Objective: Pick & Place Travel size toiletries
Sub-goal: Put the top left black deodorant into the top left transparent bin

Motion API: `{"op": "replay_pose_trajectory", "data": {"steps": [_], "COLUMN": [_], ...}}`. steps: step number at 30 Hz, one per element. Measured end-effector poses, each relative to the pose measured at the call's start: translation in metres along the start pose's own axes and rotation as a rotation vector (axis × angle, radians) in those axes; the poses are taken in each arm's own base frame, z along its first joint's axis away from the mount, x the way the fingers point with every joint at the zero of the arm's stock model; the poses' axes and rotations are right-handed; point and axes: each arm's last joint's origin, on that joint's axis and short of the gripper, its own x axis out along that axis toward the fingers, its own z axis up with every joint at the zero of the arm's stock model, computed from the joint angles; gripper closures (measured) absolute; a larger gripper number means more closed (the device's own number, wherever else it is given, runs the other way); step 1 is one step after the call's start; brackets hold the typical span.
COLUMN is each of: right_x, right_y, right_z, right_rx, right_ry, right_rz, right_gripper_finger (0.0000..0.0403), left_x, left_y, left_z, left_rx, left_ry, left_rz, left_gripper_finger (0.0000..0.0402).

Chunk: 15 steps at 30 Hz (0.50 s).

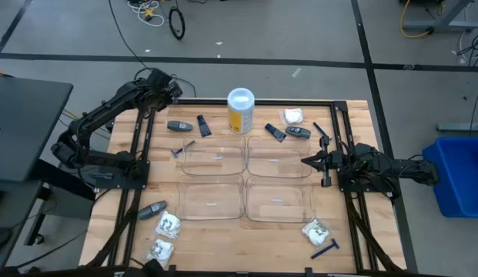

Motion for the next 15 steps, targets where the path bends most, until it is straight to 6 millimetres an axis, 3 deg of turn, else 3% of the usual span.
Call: {"op": "replay_pose_trajectory", "data": {"steps": [15], "right_x": [0.0], "right_y": [0.0], "right_z": [0.0], "right_rx": [0.0], "right_ry": [0.0], "right_rz": [0.0], "right_gripper_finger": [0.039], "left_x": [-0.0002], "left_y": [0.0054], "left_z": [-0.0029], "left_rx": [-0.244], "left_ry": [0.042], "left_rz": [0.053], "left_gripper_finger": [0.036]}}
